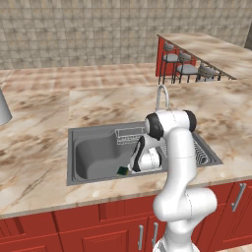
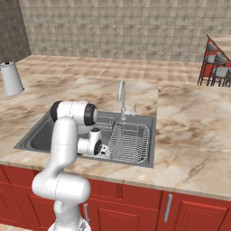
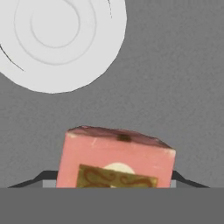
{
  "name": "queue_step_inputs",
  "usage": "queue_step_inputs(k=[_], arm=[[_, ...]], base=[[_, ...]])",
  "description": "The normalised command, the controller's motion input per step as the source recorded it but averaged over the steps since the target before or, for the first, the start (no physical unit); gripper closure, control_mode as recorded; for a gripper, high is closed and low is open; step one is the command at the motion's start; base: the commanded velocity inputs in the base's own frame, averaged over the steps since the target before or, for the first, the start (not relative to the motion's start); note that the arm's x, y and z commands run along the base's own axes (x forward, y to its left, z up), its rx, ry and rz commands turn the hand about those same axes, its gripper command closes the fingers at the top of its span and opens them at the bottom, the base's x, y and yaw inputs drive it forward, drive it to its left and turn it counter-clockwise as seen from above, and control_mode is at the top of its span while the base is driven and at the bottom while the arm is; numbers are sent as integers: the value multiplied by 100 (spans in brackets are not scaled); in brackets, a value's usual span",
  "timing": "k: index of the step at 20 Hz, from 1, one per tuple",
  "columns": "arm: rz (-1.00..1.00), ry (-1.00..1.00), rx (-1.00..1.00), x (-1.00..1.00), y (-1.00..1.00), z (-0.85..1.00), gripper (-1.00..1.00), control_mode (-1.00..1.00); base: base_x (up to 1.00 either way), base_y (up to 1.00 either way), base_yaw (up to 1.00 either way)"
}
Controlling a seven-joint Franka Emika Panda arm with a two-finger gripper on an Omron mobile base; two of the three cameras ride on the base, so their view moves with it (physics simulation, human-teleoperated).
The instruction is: Pick up the bar soap and sponge from the sink, and place them back in the cabinet, and close the cabinet door.
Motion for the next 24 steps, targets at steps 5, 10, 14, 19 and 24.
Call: queue_step_inputs(k=[5,10,14,19,24], arm=[[0,0,0,0,0,15,100,-100],[0,0,0,0,0,24,100,-100],[0,0,0,2,0,23,100,-100],[0,0,0,1,0,19,100,-100],[0,0,0,0,0,8,100,-100]], base=[[0,0,0],[0,0,0],[0,0,0],[0,0,0],[0,0,0]])
